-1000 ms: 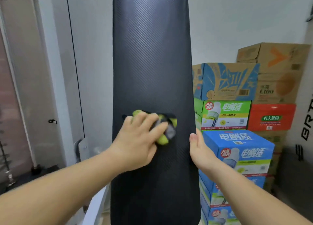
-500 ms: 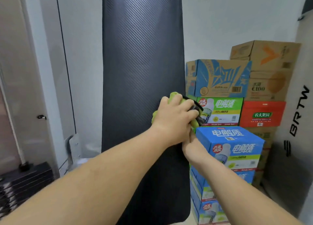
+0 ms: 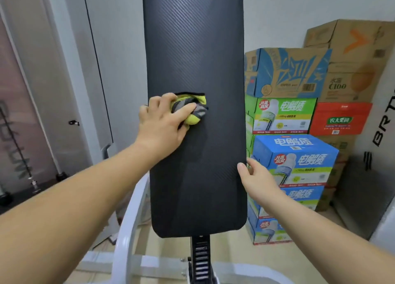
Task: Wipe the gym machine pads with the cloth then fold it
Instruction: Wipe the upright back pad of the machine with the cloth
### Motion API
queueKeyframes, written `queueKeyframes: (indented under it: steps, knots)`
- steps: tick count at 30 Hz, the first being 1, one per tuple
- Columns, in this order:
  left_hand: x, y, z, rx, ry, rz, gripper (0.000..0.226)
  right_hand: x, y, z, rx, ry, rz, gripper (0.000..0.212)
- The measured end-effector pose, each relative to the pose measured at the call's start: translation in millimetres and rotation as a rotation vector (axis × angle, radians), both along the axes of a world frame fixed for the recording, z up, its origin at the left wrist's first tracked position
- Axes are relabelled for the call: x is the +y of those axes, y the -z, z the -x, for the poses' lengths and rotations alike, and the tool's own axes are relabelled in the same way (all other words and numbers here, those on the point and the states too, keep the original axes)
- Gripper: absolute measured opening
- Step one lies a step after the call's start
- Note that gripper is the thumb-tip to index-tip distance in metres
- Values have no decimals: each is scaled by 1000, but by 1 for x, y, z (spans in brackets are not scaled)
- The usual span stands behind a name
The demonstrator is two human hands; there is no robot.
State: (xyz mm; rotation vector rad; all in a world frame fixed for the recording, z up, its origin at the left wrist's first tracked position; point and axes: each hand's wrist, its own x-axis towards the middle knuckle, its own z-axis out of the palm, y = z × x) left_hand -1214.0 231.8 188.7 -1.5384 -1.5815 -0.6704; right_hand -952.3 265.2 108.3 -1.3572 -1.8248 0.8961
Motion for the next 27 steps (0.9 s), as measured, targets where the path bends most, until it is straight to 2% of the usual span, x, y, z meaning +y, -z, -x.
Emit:
queueKeyframes:
  steps: [2, 6, 8, 10, 12, 13, 14, 17, 19, 21, 22, 25, 27]
  knots:
    - [-9, 32, -5, -80, 14, -23, 51, -1, 14, 5, -75, 35, -56, 64]
    - [-42, 136, -26, -24, 158, 78, 59, -2, 29, 7, -133, 35, -73, 68]
    - [-65, 189, -25, 77, 258, 200, 60, -2, 31, 8, -129, 14, -52, 67]
    - [-84, 211, -15, 270, 346, 328, 55, -2, 31, 7, -137, 11, -39, 64]
    - [-84, 195, 0, 456, 378, 411, 48, -4, 33, 4, -126, 9, -54, 63]
    - [-79, 178, 5, 479, 351, 374, 45, -5, 33, 4, -119, 10, -65, 63]
    - [-74, 158, 9, 429, 308, 295, 42, -6, 33, 4, -117, 10, -72, 63]
    - [-61, 129, 10, 64, 108, 67, 49, -10, 34, 3, -82, -12, -46, 60]
    - [-63, 146, -8, -134, 32, 12, 58, -9, 36, -2, -2, -45, -7, 55]
    - [-68, 178, -27, -208, 68, 42, 64, -2, 44, -9, 53, -89, 20, 50]
    - [-70, 194, -34, -130, 136, 98, 66, 2, 48, -13, 68, -106, 30, 49]
    - [-64, 198, -32, 321, 338, 306, 60, 4, 49, -17, 123, -120, 91, 45]
    - [-45, 164, -34, 379, 309, 253, 53, 5, 52, -19, 181, -108, 139, 43]
